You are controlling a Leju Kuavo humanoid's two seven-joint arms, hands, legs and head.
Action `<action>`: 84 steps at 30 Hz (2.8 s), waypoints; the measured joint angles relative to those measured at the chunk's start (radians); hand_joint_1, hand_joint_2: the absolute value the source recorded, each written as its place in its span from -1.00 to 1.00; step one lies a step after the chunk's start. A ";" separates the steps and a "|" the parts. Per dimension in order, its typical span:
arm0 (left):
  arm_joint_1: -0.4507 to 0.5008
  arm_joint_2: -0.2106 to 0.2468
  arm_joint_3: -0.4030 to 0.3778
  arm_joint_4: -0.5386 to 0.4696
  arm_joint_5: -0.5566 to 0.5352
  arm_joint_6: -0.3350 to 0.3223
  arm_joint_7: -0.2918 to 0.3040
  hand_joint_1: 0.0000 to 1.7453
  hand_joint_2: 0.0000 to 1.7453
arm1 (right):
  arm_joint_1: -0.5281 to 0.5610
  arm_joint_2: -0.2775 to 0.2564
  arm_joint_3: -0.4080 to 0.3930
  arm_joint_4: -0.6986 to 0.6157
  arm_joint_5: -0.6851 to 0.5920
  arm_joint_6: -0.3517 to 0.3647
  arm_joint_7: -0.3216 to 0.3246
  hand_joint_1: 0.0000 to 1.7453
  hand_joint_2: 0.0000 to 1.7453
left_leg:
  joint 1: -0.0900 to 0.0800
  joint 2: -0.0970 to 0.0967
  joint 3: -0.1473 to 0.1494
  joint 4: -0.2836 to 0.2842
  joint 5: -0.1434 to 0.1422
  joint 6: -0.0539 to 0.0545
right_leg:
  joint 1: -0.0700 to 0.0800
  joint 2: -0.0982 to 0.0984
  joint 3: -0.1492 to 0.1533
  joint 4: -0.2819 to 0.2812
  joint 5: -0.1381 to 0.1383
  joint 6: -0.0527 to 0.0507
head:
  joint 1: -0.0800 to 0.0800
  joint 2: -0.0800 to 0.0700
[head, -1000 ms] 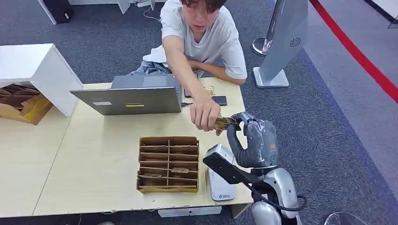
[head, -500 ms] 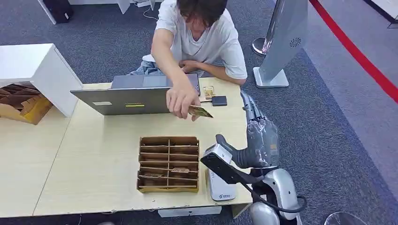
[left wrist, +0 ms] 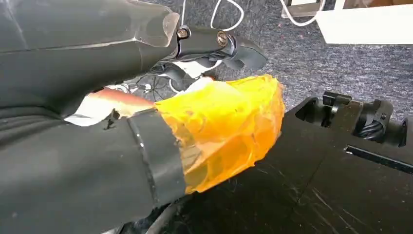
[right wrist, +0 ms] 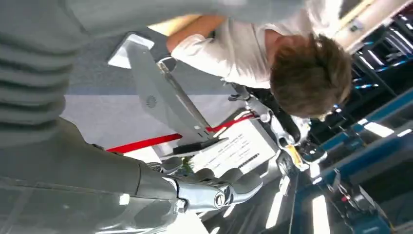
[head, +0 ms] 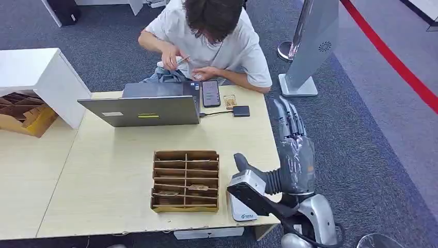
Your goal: Pass the card to the sensor for recognition and then transmit it.
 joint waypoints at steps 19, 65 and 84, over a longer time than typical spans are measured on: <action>-0.001 0.003 0.000 0.000 0.024 0.006 0.002 -1.00 -1.00 | 0.097 -0.006 0.026 -0.061 -0.050 0.006 -0.060 -1.00 -1.00 | 0.000 0.000 0.000 0.000 0.000 0.000 | 0.000 0.000 0.000 0.000 0.000 0.000 | 0.000 0.000; -0.016 0.008 0.000 -0.020 -0.028 -0.003 0.027 -1.00 -1.00 | 0.084 -0.055 0.174 0.184 0.020 0.021 -0.078 -1.00 1.00 | 0.000 0.000 0.000 0.000 0.000 0.000 | 0.000 0.000 0.000 0.000 0.000 0.000 | 0.000 0.000; -0.021 0.018 0.000 -0.043 -0.066 -0.016 0.034 -1.00 -1.00 | 0.025 -0.143 0.302 0.376 0.016 -0.049 -0.027 -1.00 1.00 | 0.000 0.000 0.000 0.000 0.000 0.000 | 0.000 0.000 0.000 0.000 0.000 0.000 | 0.000 0.000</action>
